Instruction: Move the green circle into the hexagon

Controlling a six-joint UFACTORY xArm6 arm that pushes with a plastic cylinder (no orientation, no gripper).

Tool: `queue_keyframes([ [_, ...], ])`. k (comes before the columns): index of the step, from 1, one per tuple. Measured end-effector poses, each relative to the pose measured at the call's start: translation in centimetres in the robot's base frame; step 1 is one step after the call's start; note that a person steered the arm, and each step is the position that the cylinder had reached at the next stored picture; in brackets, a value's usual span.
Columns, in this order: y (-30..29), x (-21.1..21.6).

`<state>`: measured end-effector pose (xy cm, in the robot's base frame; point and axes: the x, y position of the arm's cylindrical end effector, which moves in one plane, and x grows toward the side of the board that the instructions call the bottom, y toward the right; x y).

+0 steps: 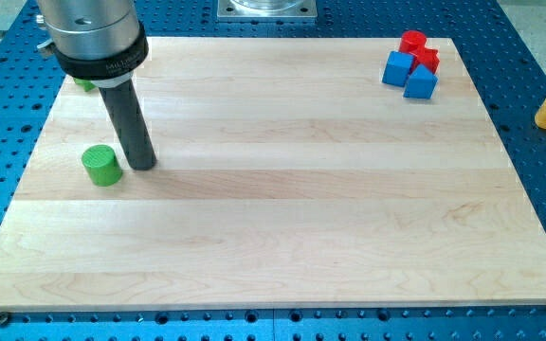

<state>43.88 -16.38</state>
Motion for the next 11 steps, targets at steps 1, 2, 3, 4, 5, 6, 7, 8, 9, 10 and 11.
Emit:
queue_keyframes([
  [1, 3.4, 5.4],
  [2, -6.1, 5.1],
  [3, -1.9, -4.1],
  [4, 0.7, -1.0],
  [5, 3.3, -0.7],
  [6, 1.3, -8.6],
  [7, 4.8, -4.9],
  [8, 6.8, -10.8],
  [9, -2.6, -14.1],
  [10, -1.0, -12.6],
  [11, 7.6, -12.1],
])
